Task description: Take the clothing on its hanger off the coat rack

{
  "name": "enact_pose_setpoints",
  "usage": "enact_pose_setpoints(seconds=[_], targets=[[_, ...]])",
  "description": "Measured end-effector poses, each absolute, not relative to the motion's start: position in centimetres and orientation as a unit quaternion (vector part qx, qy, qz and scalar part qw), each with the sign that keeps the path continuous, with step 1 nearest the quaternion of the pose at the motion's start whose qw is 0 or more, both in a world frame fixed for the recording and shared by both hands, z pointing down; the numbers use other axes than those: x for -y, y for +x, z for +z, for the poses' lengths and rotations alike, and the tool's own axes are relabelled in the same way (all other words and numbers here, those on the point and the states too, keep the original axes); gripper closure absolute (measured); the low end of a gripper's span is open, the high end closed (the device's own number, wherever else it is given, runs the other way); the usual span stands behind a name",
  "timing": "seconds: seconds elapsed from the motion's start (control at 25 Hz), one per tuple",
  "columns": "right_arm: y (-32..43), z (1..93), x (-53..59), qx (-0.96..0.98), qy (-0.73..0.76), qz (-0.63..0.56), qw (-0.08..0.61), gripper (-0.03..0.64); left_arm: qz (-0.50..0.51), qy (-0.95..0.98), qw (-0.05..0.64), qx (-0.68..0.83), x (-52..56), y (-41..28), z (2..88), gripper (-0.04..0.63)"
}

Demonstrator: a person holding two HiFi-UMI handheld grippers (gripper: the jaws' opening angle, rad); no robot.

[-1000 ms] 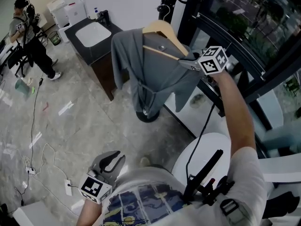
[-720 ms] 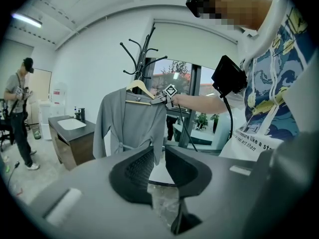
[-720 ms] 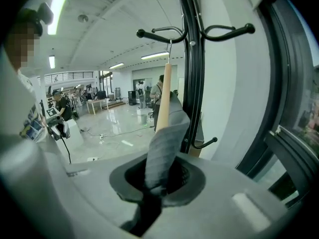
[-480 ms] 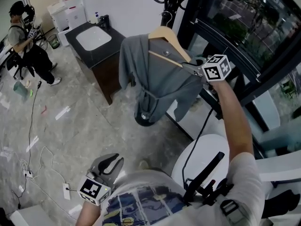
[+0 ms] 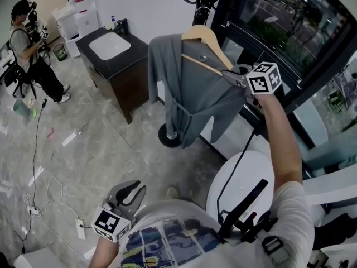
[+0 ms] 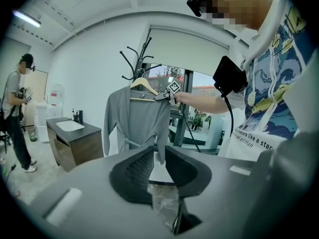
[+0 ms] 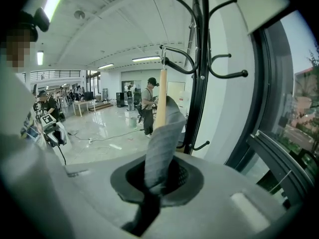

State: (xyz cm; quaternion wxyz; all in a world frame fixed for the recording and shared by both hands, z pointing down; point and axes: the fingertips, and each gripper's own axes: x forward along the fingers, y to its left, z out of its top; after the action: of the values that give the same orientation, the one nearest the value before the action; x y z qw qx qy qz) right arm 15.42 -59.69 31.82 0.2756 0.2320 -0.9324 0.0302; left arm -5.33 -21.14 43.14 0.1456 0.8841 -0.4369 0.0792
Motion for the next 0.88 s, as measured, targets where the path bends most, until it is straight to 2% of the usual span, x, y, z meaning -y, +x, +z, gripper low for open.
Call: enact_pose_setpoints(seconds=[0.88], targets=[[10.9, 30.1, 36.5, 0.937, 0.247, 0.000, 0.247, 0.604, 0.085, 0.911, 0.123, 0.384, 10.3, -10.8, 42.0, 0.520]])
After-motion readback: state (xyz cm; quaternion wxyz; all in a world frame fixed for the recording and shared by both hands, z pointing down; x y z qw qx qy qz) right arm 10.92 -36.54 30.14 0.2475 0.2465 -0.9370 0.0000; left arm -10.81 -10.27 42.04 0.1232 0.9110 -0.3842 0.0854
